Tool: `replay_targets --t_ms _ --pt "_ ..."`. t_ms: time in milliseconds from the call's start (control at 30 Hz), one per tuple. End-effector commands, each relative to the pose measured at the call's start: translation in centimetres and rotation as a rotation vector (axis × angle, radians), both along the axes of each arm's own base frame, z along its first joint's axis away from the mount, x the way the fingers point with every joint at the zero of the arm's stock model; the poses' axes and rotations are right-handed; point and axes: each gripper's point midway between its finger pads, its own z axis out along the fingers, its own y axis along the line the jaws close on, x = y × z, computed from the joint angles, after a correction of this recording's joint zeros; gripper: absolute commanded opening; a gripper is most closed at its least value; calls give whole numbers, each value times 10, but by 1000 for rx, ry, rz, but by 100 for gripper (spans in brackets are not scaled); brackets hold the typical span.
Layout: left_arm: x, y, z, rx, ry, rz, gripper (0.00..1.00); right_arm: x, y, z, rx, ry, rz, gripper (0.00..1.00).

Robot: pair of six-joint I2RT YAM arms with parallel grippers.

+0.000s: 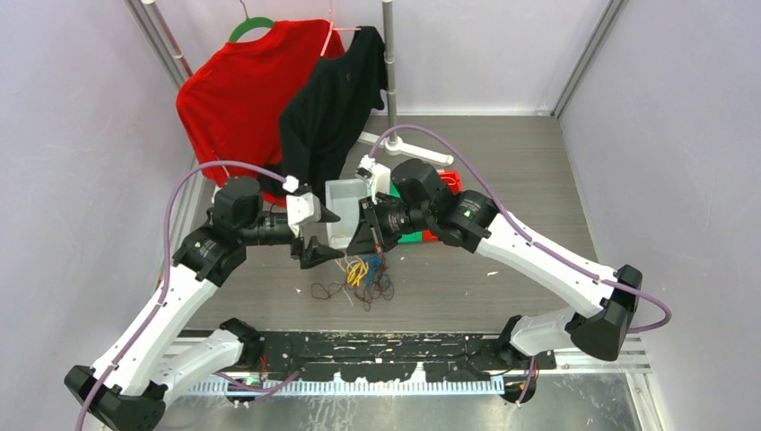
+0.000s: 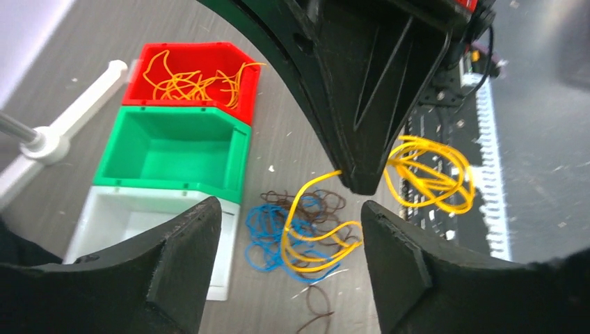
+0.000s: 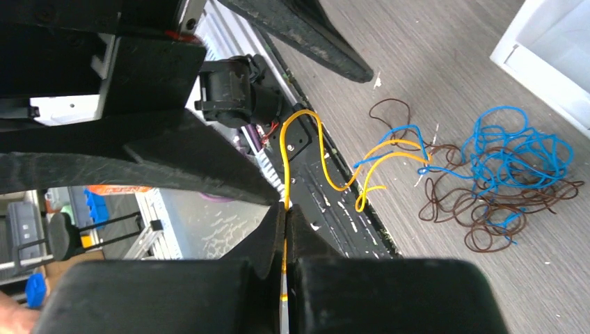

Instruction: Untangle the cables

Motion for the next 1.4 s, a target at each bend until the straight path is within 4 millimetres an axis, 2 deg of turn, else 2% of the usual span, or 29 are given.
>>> replay_targets --t_ms 0,67,100,267,300,333,433,567,667,767,867,933,1100,1233,1333,1367 --pt "5 1 7 5 -167 -31 68 -11 10 34 114 -34 87 1" --pt "5 -1 9 6 -171 -43 57 -13 11 36 122 -29 101 1" --pt "6 -2 10 4 -171 -46 46 -14 11 37 127 -26 103 1" --pt "6 -3 22 -6 -199 -47 9 -18 15 44 171 -10 117 1" --pt "5 -2 27 -9 -203 -47 2 -18 16 48 192 -15 120 1" --pt "4 -1 31 -11 -207 -45 0 -18 17 51 209 -15 117 1" --pt "1 2 52 -27 -219 -22 0 -16 17 56 247 -21 87 1" --pt "-3 10 86 -57 -268 27 0 -9 7 57 245 -68 19 2" --pt "1 20 111 -76 -328 101 0 10 -7 44 169 -127 -105 19" --pt "-4 26 126 -95 -350 129 0 37 -30 25 42 -196 -265 22" --pt "-11 29 131 -106 -333 132 0 52 -46 16 -18 -247 -364 40" --pt "-14 30 129 -110 -318 135 0 55 -50 16 -6 -265 -393 53" --pt "-16 32 124 -108 -308 144 0 41 -30 33 236 -320 -294 64" --pt "-19 33 124 -109 -303 142 0 23 -24 58 478 -409 -211 71" --pt "-21 33 125 -113 -298 136 0 23 -14 66 505 -416 -177 73" --pt "-23 32 125 -116 -297 125 0 25 -10 62 491 -409 -173 73"
